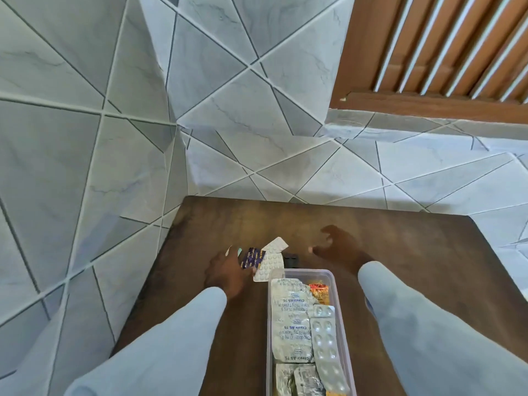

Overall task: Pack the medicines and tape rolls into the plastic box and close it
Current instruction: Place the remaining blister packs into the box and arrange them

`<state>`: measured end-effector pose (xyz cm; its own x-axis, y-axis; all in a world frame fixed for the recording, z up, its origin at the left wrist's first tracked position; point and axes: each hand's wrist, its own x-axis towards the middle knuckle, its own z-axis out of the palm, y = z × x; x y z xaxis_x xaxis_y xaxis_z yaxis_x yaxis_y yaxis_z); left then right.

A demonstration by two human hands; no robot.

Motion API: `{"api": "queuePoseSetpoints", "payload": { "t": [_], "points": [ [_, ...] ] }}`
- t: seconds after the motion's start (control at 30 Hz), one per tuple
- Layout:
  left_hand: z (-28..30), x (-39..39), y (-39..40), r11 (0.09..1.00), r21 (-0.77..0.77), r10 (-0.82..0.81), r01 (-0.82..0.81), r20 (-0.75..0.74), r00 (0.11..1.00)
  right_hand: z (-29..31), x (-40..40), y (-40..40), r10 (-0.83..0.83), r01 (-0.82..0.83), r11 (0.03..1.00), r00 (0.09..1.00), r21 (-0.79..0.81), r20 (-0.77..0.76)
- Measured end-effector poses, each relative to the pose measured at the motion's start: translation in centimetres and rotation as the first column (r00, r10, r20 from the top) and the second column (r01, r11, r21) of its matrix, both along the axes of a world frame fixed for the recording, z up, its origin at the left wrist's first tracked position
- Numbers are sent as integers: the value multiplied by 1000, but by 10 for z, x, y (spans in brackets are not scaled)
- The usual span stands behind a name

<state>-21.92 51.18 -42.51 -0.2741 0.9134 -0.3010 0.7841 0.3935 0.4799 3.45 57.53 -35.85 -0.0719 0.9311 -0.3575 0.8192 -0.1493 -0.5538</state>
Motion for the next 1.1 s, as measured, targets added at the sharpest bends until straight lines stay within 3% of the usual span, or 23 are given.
{"api": "queuePoseSetpoints", "payload": {
  "t": [0.13,0.3,0.43,0.63,0.8,1.1],
  "points": [
    [-5,12,17,998,-46,-54,48,-146,988,-17,-31,23,197,-182,978,970,-105,145],
    [-8,19,27,999,-45,-37,30,-169,985,-45,-60,31,283,-257,953,944,-159,170],
    [-2,22,34,1000,10,-7,8,-79,997,-49,-71,29,243,-219,967,947,-132,210],
    [1,17,41,999,-30,20,-17,84,996,-50,-79,33,274,-242,959,922,-144,275],
    [2,3,40,994,-33,112,-107,254,961,-52,-81,35,374,-337,924,898,-184,232],
    [0,8,42,976,-40,212,-212,369,905,-52,-86,36,247,-230,959,965,-168,87]
  ]
}}
